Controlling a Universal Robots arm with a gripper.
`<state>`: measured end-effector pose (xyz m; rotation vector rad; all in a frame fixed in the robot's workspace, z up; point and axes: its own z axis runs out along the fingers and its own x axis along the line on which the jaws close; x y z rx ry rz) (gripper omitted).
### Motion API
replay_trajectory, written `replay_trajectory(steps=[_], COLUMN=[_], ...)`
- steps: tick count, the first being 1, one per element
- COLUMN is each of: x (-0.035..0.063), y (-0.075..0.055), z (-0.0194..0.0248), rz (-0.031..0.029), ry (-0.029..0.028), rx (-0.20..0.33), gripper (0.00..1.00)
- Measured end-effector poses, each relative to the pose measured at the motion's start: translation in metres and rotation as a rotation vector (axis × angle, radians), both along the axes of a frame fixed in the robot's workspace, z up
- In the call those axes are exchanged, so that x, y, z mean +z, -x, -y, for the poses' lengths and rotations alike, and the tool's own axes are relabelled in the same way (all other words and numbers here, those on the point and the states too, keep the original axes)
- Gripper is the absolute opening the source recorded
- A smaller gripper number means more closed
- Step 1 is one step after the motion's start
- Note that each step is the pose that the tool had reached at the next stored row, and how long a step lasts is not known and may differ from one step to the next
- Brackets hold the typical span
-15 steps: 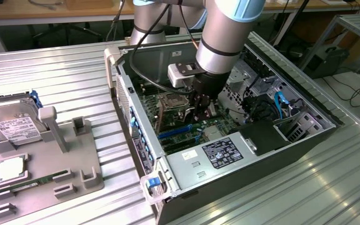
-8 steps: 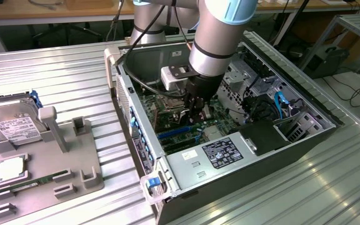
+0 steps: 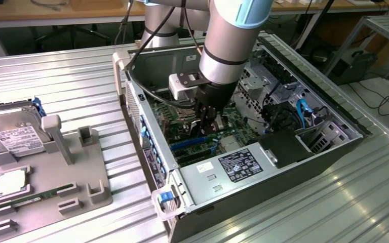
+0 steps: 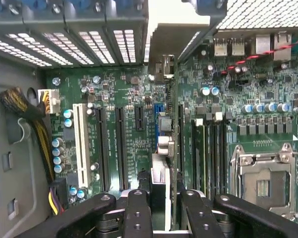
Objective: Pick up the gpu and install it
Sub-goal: 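Insert the gpu into the slot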
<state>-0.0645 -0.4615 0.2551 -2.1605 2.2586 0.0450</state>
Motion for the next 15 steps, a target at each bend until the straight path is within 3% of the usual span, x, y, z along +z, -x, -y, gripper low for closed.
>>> replay_trajectory(steps=[15], x=[-0.0036], y=[0.0109], z=[0.0024], rz=[0.0000], ry=[0.0001], rx=[0.000], gripper=[0.28])
